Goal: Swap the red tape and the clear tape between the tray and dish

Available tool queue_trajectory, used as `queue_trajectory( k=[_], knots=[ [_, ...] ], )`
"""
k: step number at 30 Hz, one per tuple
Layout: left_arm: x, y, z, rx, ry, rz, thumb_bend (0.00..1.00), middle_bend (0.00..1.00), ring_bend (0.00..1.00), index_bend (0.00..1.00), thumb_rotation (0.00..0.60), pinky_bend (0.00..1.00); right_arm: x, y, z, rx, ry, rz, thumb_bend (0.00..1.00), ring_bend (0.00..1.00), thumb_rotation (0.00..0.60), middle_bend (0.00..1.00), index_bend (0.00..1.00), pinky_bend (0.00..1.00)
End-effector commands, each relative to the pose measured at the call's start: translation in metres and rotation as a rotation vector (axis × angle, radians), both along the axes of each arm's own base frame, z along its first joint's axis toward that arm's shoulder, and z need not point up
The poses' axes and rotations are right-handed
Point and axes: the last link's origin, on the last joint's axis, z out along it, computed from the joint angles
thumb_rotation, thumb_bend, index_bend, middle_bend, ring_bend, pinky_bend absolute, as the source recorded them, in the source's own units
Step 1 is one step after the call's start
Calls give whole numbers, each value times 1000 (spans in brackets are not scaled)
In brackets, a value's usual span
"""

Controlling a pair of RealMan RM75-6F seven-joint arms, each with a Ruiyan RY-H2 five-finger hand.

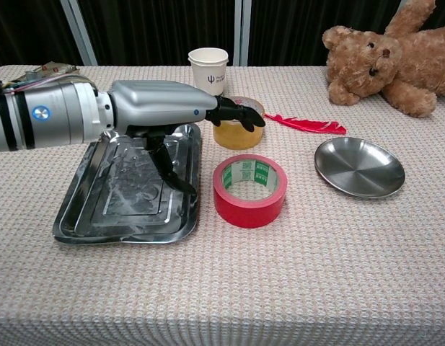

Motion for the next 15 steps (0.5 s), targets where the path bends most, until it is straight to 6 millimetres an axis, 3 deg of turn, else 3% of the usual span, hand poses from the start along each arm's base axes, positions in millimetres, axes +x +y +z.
queue_trajectory(
  k=[1, 9, 15],
  knots=[
    [8, -4, -5, 22, 15, -81, 124, 46, 0, 68, 600, 146, -3, -1, -2, 4, -5, -9, 0, 0, 600, 0, 0, 0],
    [23, -14, -16, 24, 52, -222, 124, 23, 0, 62, 600, 117, -4, -1, -2, 7, -8, -5, 0, 0, 600, 0, 0, 0],
    [33, 1, -27, 47, 116, -279, 124, 23, 0, 62, 600, 115, -5, -1, -4, 14, -8, -8, 0, 0, 600, 0, 0, 0]
  ],
)
